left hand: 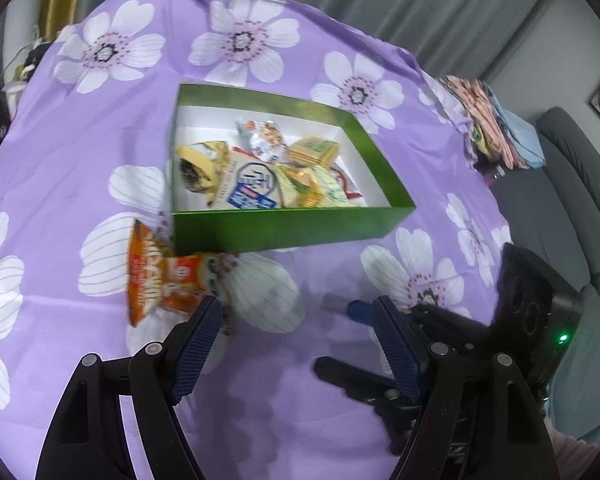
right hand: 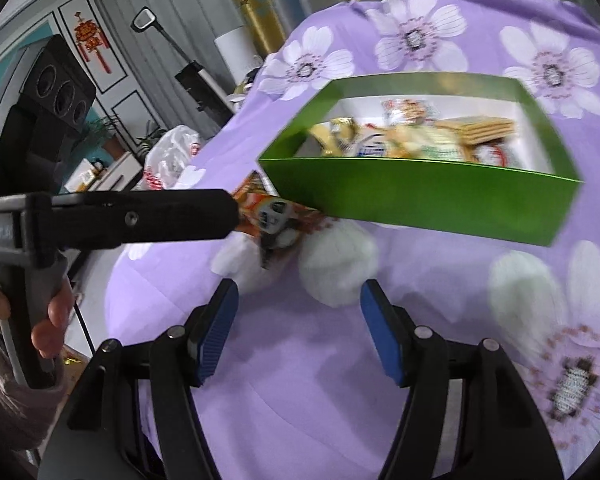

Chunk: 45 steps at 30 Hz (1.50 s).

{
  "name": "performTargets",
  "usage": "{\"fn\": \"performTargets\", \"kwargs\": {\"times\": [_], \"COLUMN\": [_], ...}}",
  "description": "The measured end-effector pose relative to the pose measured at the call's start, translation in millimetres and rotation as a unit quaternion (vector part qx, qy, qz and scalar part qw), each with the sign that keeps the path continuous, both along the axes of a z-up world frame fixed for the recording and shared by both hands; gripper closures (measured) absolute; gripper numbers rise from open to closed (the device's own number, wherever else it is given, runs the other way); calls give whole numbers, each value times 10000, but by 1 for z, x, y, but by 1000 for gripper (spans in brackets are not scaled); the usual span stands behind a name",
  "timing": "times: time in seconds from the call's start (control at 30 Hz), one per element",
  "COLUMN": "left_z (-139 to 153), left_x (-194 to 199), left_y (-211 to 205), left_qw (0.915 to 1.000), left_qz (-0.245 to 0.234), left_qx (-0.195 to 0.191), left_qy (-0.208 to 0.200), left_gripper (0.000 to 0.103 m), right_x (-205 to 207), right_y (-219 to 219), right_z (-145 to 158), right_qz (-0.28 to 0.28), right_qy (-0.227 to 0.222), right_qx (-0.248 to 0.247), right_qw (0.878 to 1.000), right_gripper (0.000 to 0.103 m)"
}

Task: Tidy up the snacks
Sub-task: 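Withdraw the right tool and reach toward the orange panda snack bag, then grasp the orange panda snack bag with the right tool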

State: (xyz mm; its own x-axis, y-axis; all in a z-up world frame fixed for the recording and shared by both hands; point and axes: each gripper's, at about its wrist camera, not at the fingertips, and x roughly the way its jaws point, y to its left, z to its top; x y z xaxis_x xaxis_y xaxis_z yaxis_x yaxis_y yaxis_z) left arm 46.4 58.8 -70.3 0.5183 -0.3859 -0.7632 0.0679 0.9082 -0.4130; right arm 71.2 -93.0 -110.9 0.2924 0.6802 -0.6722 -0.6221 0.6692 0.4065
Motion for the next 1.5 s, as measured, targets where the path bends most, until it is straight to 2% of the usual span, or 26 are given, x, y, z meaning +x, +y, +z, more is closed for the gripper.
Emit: {"fn": "performTargets", "kwargs": {"times": [0.17, 0.33, 0.4, 0.47, 0.57, 0.73, 0.8, 0.9, 0.97, 1.13, 1.23, 1.37, 1.5], "left_z": [0, -2, -2, -3, -4, -6, -5, -10, -16, -43, -52, -54, -56], "left_x": [-3, -6, -7, -7, -6, -5, -5, -3, -1, 6, 8, 14, 21], "left_y": [17, 27, 30, 34, 39, 42, 41, 32, 23, -14, -38, -73, -89], "left_qw": [9998, 9996, 9995, 9994, 9991, 9989, 9989, 9993, 9995, 9973, 9958, 9933, 9927], "left_qz": [177, 274, 306, 338, 416, 464, 443, 313, 214, -139, -343, -693, -761], "left_qx": [-16, 41, 58, 15, 4, -79, -138, -192, -185, -535, -588, -679, -673], "left_qy": [-20, 16, 16, 21, 27, 47, 26, 75, 158, 492, 604, 629, 646], "left_gripper": [26, 26, 26, 26, 26, 26, 26, 26, 26, 26, 26, 26, 26], "right_x": [14, 28, 32, 33, 34, 30, 27, 20, 18, 6, -3, -8, -8], "right_y": [45, 71, 76, 80, 77, 65, 53, 24, 3, -51, -78, -93, -101], "right_z": [-18, -34, -39, -43, -44, -39, -36, -28, -25, -21, -21, -24, -31], "right_qz": [195, 48, 64, 84, 47, 34, 57, -107, -262, -571, -704, -763, -871], "right_qy": [249, 314, 401, 414, 458, 346, 310, 121, 128, 105, 145, 224, 383], "right_qx": [24, -198, -189, -280, -216, -242, -260, -374, -365, -511, -586, -576, -567], "right_qw": [9995, 9993, 9990, 9987, 9987, 9991, 9992, 9992, 9989, 9970, 9957, 9952, 9938], "right_gripper": [39, 41, 48, 67, 75, 82, 93, 93, 93, 94, 94, 92, 86]}}
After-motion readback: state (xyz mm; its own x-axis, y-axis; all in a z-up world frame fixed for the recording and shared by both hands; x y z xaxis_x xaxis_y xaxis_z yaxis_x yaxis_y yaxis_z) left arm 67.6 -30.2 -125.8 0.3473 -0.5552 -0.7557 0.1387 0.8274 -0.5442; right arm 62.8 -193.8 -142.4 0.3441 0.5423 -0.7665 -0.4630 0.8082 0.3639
